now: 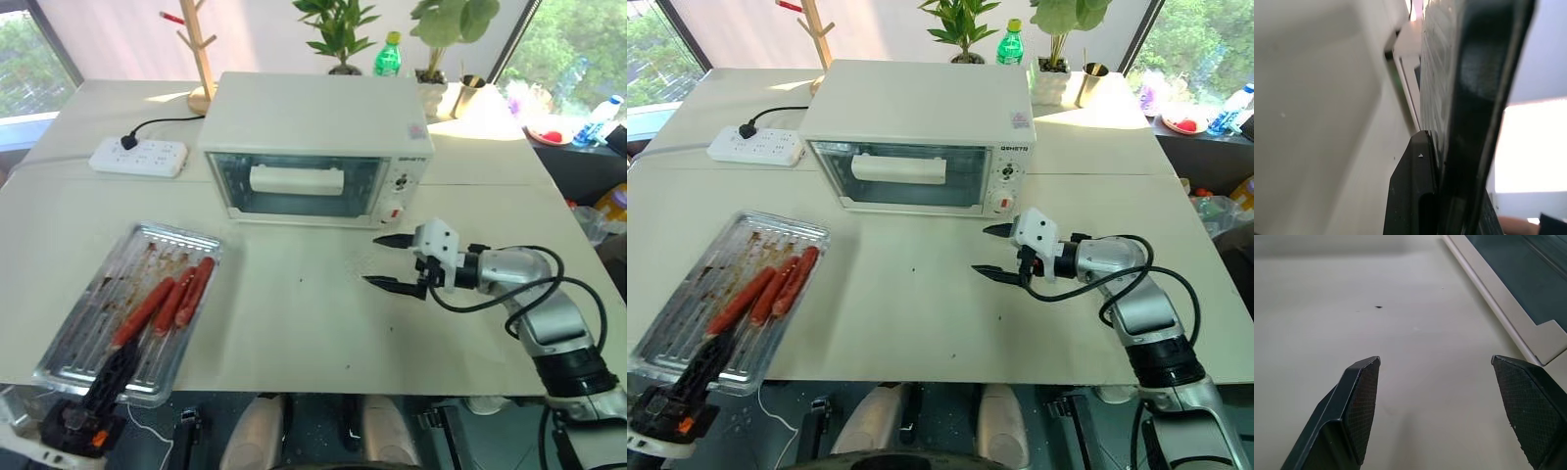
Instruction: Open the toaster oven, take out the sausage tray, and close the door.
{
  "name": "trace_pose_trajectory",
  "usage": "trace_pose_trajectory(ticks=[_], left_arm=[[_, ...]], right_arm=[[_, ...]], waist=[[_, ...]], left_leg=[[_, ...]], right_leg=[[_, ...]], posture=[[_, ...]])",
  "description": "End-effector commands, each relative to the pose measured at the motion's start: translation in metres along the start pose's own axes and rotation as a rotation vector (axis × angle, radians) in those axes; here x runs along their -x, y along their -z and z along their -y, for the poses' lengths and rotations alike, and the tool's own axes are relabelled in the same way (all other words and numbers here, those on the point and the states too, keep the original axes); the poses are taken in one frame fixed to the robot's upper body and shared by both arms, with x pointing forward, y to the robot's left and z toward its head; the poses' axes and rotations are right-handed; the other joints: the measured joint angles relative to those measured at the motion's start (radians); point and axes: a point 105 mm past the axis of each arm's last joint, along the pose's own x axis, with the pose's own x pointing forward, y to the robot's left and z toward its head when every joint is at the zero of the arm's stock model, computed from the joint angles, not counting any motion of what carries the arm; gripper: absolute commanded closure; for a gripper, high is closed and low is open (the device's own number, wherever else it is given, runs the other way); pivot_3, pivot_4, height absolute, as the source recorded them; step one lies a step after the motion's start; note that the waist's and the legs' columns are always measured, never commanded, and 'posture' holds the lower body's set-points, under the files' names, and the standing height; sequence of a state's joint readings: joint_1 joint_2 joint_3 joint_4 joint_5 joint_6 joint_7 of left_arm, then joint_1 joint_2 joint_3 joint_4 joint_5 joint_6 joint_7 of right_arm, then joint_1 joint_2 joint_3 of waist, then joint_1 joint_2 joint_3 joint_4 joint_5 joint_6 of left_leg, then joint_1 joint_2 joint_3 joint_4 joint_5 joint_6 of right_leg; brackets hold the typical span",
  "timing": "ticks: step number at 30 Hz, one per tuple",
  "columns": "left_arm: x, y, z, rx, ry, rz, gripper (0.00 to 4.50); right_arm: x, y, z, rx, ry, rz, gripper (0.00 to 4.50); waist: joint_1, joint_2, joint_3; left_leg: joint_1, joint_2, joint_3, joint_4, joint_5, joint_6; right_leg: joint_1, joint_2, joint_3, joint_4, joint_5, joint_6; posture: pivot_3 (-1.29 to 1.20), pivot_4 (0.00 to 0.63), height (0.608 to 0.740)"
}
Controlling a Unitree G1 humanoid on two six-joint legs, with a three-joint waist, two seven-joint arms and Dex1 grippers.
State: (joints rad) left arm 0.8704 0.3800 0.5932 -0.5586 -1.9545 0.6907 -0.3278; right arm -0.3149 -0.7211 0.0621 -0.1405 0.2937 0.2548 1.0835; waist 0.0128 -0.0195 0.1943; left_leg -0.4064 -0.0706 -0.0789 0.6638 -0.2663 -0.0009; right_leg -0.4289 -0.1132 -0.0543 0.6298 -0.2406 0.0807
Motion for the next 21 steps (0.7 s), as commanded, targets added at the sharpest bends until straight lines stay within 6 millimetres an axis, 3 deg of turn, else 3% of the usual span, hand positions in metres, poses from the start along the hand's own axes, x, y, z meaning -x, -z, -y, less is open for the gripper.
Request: trace_pose_trajectory(ticks=[1, 21], left_arm=[[-0.015, 0.008, -0.001, 0.026, 0.03, -0.123, 4.5], [-0.129, 0.036, -0.001, -0.016, 0.149, -0.915, 4.5]], right_arm=[[0.015, -0.017, -0.007, 0.029, -0.015, 0.03, 0.78], [0.065, -0.016, -0.045, -0.059, 0.226, -0.072, 0.78]], waist=[[0.002, 0.001, 0.0], [0.007, 0.005, -0.004]], left_leg=[[0.0, 0.0, 0.0, 0.0, 0.0, 0.0], [0.003, -0.002, -0.001, 0.001, 0.001, -0.001]], right_leg=[[0.0, 0.0, 0.0, 0.0, 0.0, 0.0], [0.002, 0.001, 0.0, 0.003, 0.001, 0.001]], posture=[[0.0, 0.15, 0.717], [0.0, 0.15, 0.717]])
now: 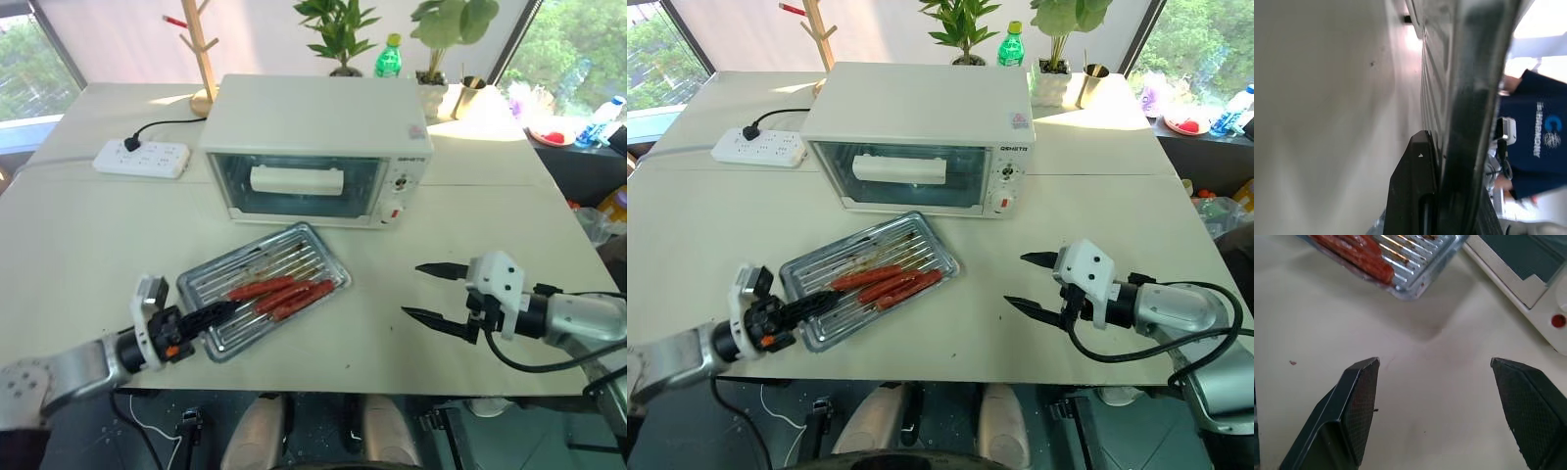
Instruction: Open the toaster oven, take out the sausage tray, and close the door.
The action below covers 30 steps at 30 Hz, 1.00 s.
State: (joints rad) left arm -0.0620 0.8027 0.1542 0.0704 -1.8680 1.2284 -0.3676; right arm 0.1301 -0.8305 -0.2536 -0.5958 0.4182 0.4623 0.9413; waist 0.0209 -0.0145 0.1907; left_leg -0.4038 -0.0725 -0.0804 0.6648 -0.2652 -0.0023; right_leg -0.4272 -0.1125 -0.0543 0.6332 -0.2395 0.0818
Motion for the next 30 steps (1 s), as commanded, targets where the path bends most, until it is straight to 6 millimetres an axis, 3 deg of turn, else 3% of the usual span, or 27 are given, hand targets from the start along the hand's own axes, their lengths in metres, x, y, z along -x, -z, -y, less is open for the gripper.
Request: trace_pose_trajectory(ticks=[1, 10, 13, 20, 25, 30], left_arm=[[-0.016, -0.003, 0.0, -0.006, 0.022, -0.139, 4.5], [-0.043, -0.014, -0.01, -0.06, -0.02, -0.319, 4.5], [-0.045, -0.021, -0.014, -0.079, -0.031, -0.321, 3.61], [-0.041, -0.03, -0.026, -0.126, -0.081, -0.315, 0.04], [-0.009, -0.041, -0.033, -0.245, -0.19, -0.253, 0.04], [0.041, -0.047, -0.031, -0.498, -0.335, -0.207, 0.04]], right_arm=[[0.009, -0.01, -0.004, 0.015, 0.071, 0.027, 0.78], [0.018, -0.009, -0.012, -0.011, 0.161, 0.011, 0.78], [0.018, -0.009, -0.012, -0.013, 0.177, 0.011, 0.72], [0.017, -0.009, -0.01, -0.015, 0.195, 0.016, 0.72], [0.012, -0.01, -0.006, -0.014, 0.163, 0.031, 0.72], [0.004, -0.016, -0.003, -0.009, 0.086, 0.061, 0.72]], waist=[[-0.003, 0.0, 0.0], [-0.006, -0.001, 0.0], [-0.005, 0.0, -0.001], [-0.006, 0.001, -0.002], [-0.016, 0.001, -0.004], [-0.037, 0.003, -0.004]], left_leg=[[0.001, 0.0, 0.0, 0.0, 0.0, 0.0], [0.001, 0.0, 0.0, 0.0, 0.0, -0.001], [0.001, 0.0, 0.0, 0.0, 0.001, -0.001], [0.0, 0.0, 0.0, 0.0, 0.001, -0.001], [0.003, 0.001, 0.0, 0.0, 0.001, -0.001], [0.007, 0.002, 0.0, -0.004, 0.001, -0.001]], right_leg=[[0.0, 0.0, 0.0, 0.0, 0.0, 0.0], [0.0, 0.0, 0.001, 0.0, 0.001, 0.002], [0.001, -0.001, 0.001, 0.0, 0.001, 0.001], [0.0, -0.001, 0.001, -0.001, 0.002, 0.003], [0.002, -0.001, 0.001, 0.0, 0.001, 0.001], [0.002, 0.0, 0.002, 0.0, 0.001, 0.0]], posture=[[0.0, 0.15, 0.717], [0.0, 0.15, 0.717], [0.0, 0.15, 0.717], [0.0, 0.15, 0.717], [0.0, 0.15, 0.717], [0.0, 0.15, 0.717]])
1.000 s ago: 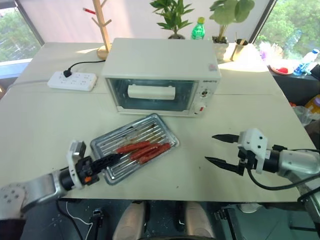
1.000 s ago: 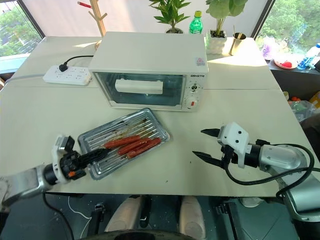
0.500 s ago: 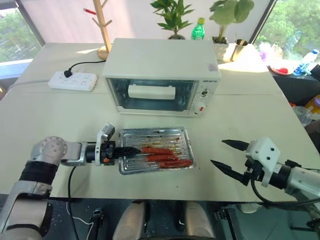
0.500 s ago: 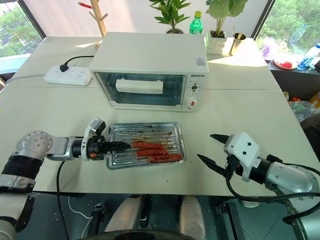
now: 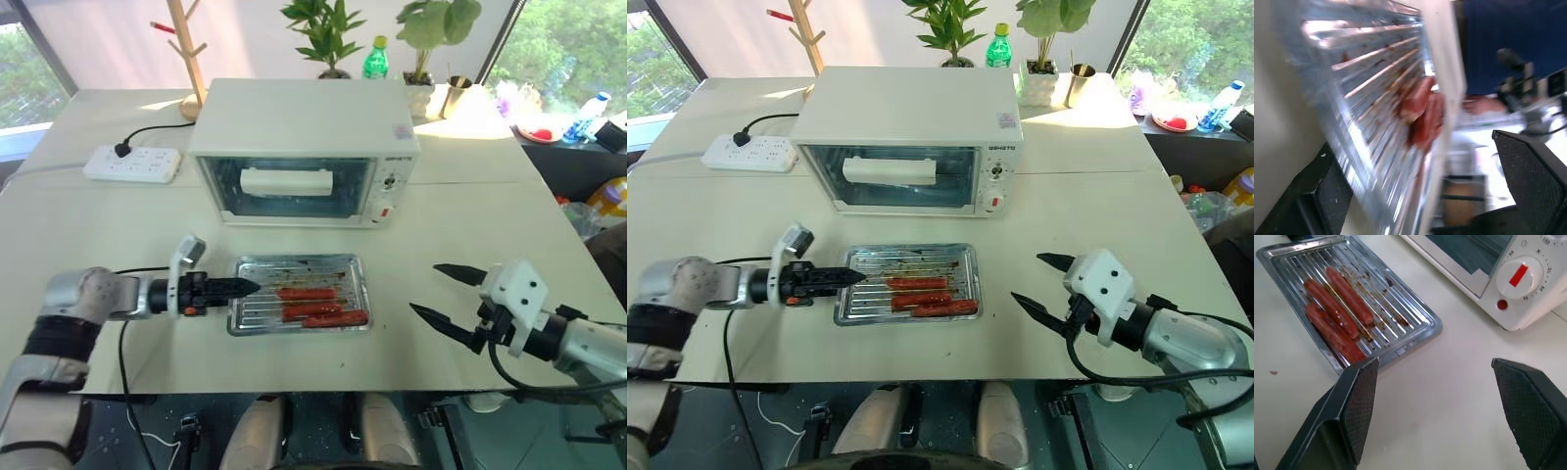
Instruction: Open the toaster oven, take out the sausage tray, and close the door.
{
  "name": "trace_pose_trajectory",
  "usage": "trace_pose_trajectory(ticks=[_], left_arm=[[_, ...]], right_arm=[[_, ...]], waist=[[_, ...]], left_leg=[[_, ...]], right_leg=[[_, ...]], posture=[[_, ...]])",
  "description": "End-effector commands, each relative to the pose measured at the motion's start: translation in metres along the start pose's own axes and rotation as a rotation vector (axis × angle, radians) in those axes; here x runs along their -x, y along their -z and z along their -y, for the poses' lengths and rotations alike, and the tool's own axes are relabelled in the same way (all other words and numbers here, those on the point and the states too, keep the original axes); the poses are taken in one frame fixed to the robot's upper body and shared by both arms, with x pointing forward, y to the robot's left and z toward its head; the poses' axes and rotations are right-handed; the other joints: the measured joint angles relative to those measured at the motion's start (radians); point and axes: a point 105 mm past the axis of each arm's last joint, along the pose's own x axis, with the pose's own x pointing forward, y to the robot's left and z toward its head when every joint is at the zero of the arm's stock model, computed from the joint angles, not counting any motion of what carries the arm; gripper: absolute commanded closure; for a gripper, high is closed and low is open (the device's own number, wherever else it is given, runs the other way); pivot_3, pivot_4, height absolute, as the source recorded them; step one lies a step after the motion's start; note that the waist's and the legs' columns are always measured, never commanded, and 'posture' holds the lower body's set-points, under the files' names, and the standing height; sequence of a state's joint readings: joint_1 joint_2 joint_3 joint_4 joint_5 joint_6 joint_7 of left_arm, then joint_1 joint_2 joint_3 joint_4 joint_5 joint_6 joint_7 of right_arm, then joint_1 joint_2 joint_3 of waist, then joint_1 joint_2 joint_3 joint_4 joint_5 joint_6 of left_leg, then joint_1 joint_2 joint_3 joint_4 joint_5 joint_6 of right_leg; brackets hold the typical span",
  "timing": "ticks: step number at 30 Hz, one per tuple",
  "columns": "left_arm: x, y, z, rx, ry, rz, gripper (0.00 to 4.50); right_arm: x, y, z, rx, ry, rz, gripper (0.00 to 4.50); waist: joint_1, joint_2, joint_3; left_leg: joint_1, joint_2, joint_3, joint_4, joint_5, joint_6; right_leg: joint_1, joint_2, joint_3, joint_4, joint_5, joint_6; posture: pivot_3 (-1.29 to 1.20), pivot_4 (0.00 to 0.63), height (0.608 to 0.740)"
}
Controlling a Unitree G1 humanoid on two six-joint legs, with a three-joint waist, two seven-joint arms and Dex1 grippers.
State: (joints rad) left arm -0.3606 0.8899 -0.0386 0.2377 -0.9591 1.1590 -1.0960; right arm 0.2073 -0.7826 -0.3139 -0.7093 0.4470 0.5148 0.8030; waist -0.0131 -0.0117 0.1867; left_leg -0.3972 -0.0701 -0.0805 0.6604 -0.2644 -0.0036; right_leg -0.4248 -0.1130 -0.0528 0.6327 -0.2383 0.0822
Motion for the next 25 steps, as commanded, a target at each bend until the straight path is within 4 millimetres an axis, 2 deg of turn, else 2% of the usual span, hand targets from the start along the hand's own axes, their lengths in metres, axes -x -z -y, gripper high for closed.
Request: trace_pose_trajectory(ticks=[1, 6, 7, 12, 15, 19, 25], left_arm=[[0.043, -0.002, -0.012, -0.162, -0.214, 0.031, 0.04], [0.077, -0.015, 0.011, -0.431, -0.31, 0.121, 0.04], [0.081, -0.016, 0.022, -0.494, -0.306, 0.123, 0.04], [0.084, -0.024, 0.082, -0.714, -0.216, 0.113, 0.04], [0.08, -0.022, 0.106, -0.794, -0.171, 0.058, 0.04], [0.078, -0.009, 0.119, -0.858, -0.148, -0.054, 0.04], [0.081, -0.002, 0.12, -0.874, -0.149, -0.071, 0.04]], right_arm=[[-0.004, -0.01, -0.001, 0.016, -0.069, 0.041, 0.72], [-0.008, -0.017, -0.009, -0.001, -0.201, 0.068, 0.72], [-0.008, -0.018, -0.011, -0.005, -0.227, 0.072, 0.72], [-0.012, -0.021, -0.014, 0.001, -0.311, 0.081, 0.72], [-0.013, -0.023, -0.015, 0.013, -0.351, 0.085, 0.72], [-0.014, -0.028, -0.014, 0.003, -0.383, 0.097, 0.72], [-0.017, -0.033, -0.009, -0.015, -0.395, 0.111, 0.72]], waist=[[-0.001, 0.001, 0.0], [0.012, 0.001, 0.001], [0.02, 0.001, 0.001], [0.045, 0.0, 0.002], [0.052, 0.0, 0.002], [0.049, 0.001, 0.003], [0.05, 0.002, 0.003]], left_leg=[[0.001, 0.0, 0.0, -0.001, 0.0, 0.0], [-0.001, 0.0, 0.0, -0.002, 0.0, 0.0], [-0.002, 0.0, 0.0, -0.002, 0.0, 0.0], [-0.01, -0.002, 0.0, 0.003, -0.001, 0.001], [-0.01, -0.002, 0.001, 0.003, -0.001, 0.001], [-0.009, -0.002, 0.001, 0.002, -0.001, 0.001], [-0.009, -0.001, 0.001, 0.003, -0.001, 0.001]], right_leg=[[0.0, 0.0, 0.0, 0.0, 0.0, 0.0], [0.0, -0.001, 0.0, -0.002, 0.0, -0.001], [-0.001, -0.001, 0.0, -0.002, 0.0, -0.001], [-0.004, -0.005, -0.003, -0.004, 0.0, 0.0], [-0.004, -0.005, -0.003, -0.005, 0.0, 0.0], [-0.004, -0.004, -0.004, -0.005, 0.0, 0.0], [-0.004, -0.003, -0.004, -0.004, 0.0, 0.0]], posture=[[0.0, 0.15, 0.717], [0.0, 0.15, 0.717], [0.0, 0.15, 0.717], [0.0, 0.15, 0.717], [0.0, 0.15, 0.717], [0.0, 0.15, 0.717], [0.0, 0.15, 0.717]])
